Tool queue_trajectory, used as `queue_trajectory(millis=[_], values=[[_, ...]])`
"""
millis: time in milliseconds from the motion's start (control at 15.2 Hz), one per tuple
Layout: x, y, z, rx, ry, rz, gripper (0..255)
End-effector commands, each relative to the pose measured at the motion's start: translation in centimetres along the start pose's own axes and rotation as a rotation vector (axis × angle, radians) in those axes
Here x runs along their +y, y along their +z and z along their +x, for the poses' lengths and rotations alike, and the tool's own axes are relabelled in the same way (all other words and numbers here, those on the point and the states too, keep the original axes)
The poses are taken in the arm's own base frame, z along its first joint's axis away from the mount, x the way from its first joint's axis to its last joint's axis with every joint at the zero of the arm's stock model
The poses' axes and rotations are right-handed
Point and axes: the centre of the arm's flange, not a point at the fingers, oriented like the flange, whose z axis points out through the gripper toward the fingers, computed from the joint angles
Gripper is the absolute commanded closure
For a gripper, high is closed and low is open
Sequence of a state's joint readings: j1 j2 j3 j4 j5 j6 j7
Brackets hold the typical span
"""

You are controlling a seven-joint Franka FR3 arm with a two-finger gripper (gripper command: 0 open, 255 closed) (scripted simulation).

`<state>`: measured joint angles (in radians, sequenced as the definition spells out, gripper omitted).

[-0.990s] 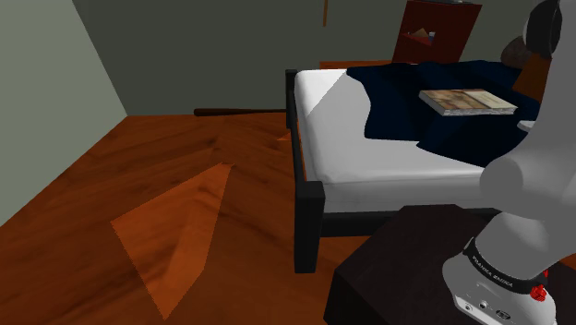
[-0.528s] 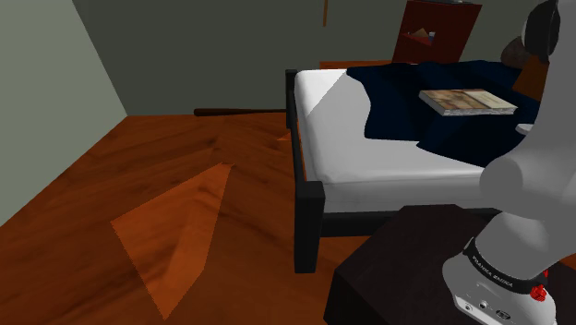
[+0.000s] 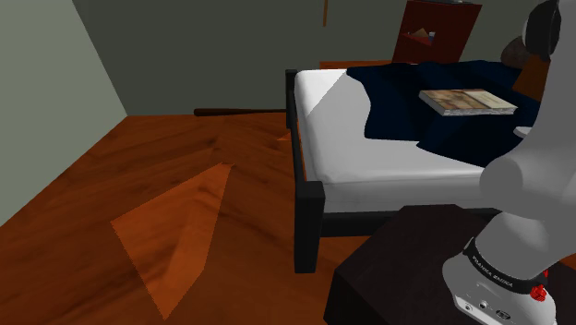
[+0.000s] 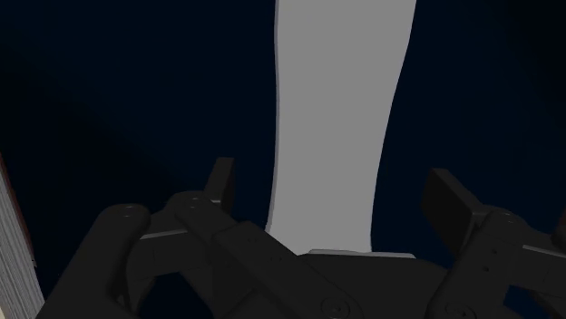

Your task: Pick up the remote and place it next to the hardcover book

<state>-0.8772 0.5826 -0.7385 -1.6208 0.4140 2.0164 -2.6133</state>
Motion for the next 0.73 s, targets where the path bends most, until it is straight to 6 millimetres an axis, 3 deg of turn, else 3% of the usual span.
queue_trajectory(millis=[0,132,660], values=[[-0.1,-2.0,0.0,0.000,0.000,0.000,0],[-0.1,-4.4,0.0,0.000,0.000,0.000,0],[-0.1,-4.4,0.0,0.000,0.000,0.000,0]])
